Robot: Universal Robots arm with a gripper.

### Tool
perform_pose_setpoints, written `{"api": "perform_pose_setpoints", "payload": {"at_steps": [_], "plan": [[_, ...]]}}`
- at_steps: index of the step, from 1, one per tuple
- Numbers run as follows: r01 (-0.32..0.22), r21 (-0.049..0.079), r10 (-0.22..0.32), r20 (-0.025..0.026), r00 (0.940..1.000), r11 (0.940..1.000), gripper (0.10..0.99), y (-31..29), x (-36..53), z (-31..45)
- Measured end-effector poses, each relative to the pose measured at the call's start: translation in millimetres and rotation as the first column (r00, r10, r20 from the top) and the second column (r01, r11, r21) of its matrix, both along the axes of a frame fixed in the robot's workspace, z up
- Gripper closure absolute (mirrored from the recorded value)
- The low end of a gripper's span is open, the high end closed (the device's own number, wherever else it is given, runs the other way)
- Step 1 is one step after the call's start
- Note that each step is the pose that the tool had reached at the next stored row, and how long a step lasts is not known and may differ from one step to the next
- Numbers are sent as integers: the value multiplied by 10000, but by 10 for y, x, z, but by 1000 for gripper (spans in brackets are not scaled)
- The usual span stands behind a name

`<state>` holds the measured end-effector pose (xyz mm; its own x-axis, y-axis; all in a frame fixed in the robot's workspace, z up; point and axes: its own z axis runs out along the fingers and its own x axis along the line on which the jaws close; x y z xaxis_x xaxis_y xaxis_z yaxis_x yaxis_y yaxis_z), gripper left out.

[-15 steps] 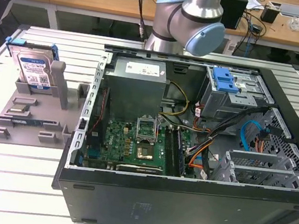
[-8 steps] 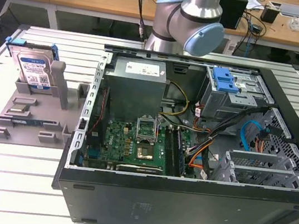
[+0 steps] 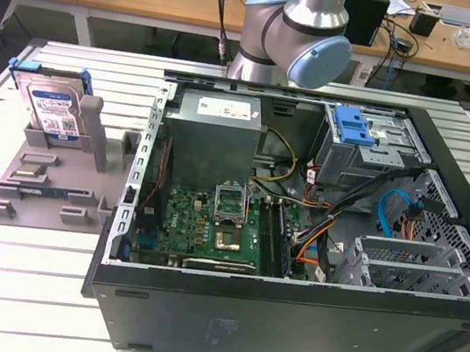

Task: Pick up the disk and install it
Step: 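Reach for the disk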

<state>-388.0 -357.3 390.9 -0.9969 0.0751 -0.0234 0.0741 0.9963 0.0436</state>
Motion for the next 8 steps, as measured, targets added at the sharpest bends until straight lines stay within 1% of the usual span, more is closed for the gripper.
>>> {"api": "perform_pose_setpoints", "payload": {"at_steps": [8], "plan": [[1, 0, -1, 0, 10000, 10000, 980, 0, -2, 0]]}}
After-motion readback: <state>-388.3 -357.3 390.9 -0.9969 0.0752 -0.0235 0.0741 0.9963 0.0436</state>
